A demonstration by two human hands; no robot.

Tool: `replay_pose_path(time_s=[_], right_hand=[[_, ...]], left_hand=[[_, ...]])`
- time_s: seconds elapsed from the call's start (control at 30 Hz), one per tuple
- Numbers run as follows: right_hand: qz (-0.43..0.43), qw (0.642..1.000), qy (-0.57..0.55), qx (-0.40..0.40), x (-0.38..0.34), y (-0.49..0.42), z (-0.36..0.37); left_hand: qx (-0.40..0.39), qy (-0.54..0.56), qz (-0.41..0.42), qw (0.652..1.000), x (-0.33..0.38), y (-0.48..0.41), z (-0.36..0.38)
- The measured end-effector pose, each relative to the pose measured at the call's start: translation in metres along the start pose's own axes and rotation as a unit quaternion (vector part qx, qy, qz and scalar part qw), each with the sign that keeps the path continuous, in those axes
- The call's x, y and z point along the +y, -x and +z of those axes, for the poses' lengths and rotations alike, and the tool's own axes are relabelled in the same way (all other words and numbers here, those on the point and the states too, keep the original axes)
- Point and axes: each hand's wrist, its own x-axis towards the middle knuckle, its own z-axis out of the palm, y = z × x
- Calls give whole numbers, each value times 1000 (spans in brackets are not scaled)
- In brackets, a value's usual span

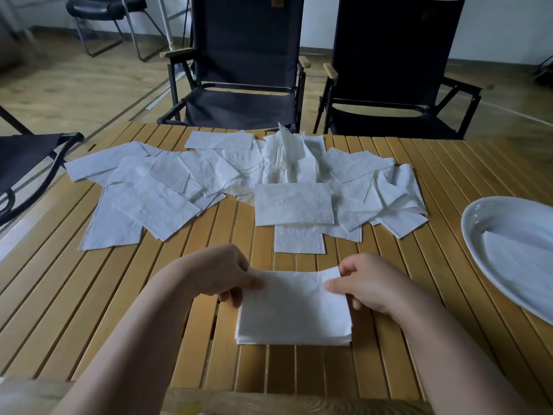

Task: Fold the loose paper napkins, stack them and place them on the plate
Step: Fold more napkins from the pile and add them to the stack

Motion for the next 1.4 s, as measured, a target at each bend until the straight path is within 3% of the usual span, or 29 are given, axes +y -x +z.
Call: replay_pose_path(time_s=[0.67,0.77,0.9,1.03,1.4], right_hand=[[25,998,44,31,7,-8,-3],[3,996,24,91,8,-10,-3],[-96,966,-67,232,8,-24,-1],[-142,968,-29,207,9,-40,18],[-147,961,18,233,3,-48,30]], left_hand=[[88,-45,-63,993,5,-18,5],[152,-87,-67,982,4,-20,3],[287,-53,18,956,5,-26,4],[301,-63,121,944,8,-42,12],[329,-58,186,924,5,-61,22]])
